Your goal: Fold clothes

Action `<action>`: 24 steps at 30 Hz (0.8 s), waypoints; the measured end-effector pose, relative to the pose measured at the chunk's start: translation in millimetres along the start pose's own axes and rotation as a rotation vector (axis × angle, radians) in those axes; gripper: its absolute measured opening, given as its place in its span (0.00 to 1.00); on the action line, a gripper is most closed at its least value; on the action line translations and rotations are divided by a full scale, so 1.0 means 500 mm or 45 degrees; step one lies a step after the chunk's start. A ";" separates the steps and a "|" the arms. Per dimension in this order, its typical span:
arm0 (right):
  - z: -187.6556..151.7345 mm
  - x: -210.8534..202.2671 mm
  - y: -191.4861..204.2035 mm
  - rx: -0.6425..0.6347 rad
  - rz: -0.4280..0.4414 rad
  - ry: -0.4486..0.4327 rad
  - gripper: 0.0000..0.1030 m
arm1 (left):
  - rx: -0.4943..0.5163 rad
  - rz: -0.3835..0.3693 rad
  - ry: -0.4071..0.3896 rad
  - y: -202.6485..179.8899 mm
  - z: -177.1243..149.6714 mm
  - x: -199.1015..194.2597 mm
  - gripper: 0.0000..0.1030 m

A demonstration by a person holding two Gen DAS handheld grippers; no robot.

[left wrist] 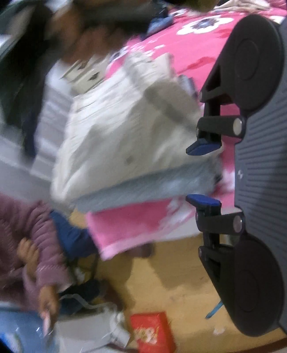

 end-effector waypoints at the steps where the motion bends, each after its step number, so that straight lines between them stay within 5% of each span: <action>1: 0.000 -0.029 -0.028 0.025 -0.044 -0.012 0.11 | -0.011 0.001 -0.025 0.008 0.016 -0.004 0.38; 4: -0.018 -0.094 -0.110 0.055 -0.193 0.001 0.12 | 0.016 0.016 -0.124 0.010 0.079 0.001 0.38; 8: -0.075 -0.062 -0.184 0.116 -0.299 0.108 0.13 | 0.098 -0.032 -0.247 -0.032 0.157 0.032 0.38; 15: -0.128 -0.039 -0.238 0.255 -0.368 0.129 0.13 | 0.155 -0.028 -0.154 -0.068 0.183 0.119 0.37; 19: -0.124 -0.030 -0.259 0.294 -0.374 0.126 0.13 | 0.210 -0.034 -0.209 -0.075 0.196 0.086 0.37; 24: -0.121 -0.010 -0.291 0.338 -0.384 0.128 0.14 | 0.253 0.031 -0.211 -0.086 0.221 0.135 0.39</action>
Point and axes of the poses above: each gripper's, at about its wrist camera, not at the fingertips, and x roughly the way its jaws point, y to its left, z to its top, the point moved 7 cm from there along x, roughly the way its jaws point, and after that the axes turned 5 degrees about -x, right-handed, at the moved point
